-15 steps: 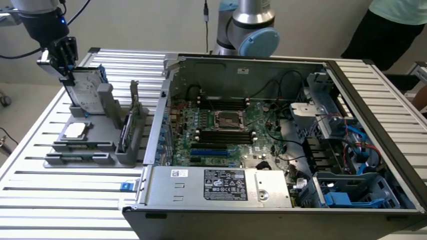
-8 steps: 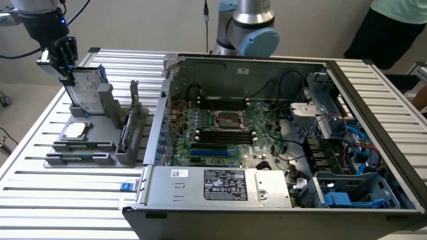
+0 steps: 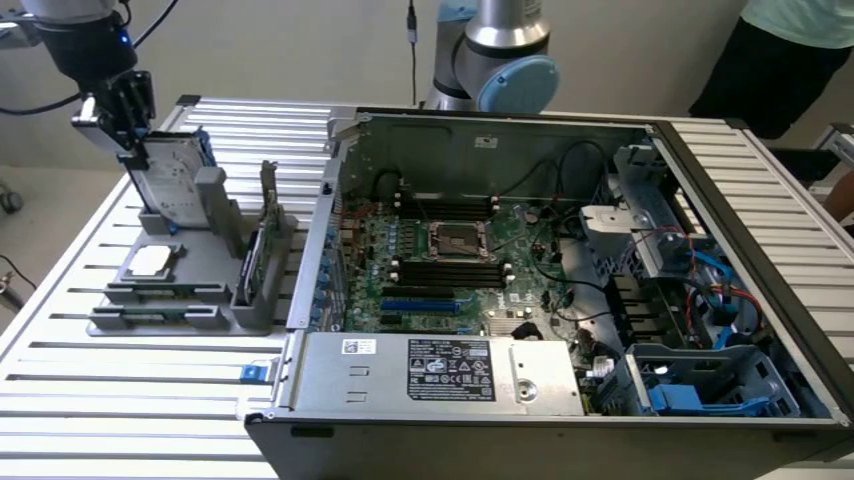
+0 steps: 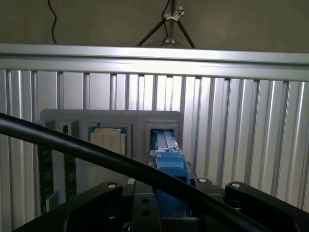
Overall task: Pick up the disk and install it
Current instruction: 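Pick up the disk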
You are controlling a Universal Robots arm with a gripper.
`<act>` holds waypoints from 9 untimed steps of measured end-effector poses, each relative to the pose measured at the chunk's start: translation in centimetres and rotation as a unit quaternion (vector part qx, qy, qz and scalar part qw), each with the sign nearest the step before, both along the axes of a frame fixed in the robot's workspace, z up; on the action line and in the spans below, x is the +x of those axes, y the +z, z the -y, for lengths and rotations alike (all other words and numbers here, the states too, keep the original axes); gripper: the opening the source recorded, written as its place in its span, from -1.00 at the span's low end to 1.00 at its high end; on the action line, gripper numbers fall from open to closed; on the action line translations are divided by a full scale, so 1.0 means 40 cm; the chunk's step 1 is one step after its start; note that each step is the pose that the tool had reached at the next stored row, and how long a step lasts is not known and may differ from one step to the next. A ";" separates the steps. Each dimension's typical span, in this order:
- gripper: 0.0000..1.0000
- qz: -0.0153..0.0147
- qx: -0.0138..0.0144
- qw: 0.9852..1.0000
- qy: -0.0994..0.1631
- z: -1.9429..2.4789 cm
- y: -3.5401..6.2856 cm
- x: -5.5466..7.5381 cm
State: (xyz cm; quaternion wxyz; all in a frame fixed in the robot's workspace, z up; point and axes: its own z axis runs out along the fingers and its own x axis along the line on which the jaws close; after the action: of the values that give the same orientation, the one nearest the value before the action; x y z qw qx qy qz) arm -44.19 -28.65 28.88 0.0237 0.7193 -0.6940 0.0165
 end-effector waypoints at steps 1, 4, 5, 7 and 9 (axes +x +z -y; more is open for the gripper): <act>-0.35 0.000 0.000 1.000 0.000 0.000 0.003 0.000; -0.35 0.000 0.000 1.000 0.000 0.000 0.013 0.000; -0.35 0.000 0.000 1.000 0.000 0.000 0.016 0.000; -0.35 0.000 0.000 1.000 0.000 0.000 0.023 0.000; -0.35 0.000 0.000 1.000 0.000 0.000 0.031 0.000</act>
State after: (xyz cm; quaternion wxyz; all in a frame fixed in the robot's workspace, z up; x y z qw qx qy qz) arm -44.19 -28.65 30.11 0.0237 0.7193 -0.6941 0.0165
